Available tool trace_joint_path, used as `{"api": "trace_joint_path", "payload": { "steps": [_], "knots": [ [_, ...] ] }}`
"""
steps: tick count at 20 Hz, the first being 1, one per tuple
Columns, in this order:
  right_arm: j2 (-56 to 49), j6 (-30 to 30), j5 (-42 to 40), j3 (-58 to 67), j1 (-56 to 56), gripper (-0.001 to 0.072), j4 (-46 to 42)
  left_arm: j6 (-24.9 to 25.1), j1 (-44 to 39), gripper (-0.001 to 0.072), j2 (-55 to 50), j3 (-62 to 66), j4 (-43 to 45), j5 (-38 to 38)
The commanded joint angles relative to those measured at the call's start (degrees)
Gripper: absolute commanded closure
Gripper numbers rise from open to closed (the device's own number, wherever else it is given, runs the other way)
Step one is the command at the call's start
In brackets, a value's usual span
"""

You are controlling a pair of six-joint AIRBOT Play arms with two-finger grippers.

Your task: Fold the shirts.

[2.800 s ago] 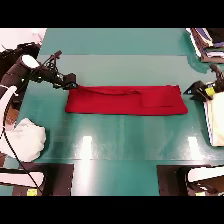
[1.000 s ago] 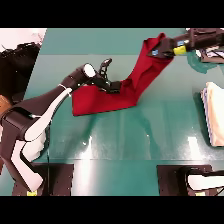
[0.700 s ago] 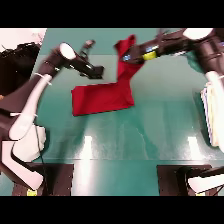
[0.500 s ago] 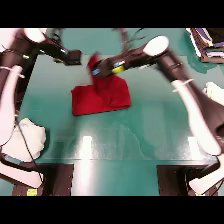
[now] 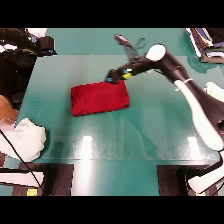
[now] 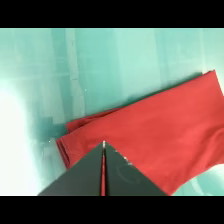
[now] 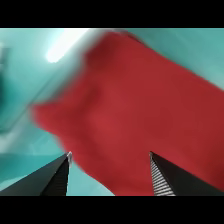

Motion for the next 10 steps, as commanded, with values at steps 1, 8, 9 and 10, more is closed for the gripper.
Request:
{"api": "trace_joint_path", "payload": {
  "steps": [1,8,9,10],
  "knots": [
    [4.55,5.68,1.95,-13.33,-11.63,0.0146,-2.21,0.00,0.17,0.0679,0.26,0.00,-0.98,-0.28],
    [-3.41,5.40,4.44,-18.45,-17.59,0.0042,9.86,0.00,0.17,0.0680,0.26,0.00,-1.01,0.72],
    [-5.55,5.40,5.05,-16.57,-16.41,0.0049,10.27,-0.02,0.17,0.0679,0.26,0.00,-1.05,0.72],
    [-7.89,5.42,5.73,-14.12,-14.67,0.0059,10.29,-0.02,0.17,0.0680,0.26,0.00,-1.33,0.70]
  ]
}}
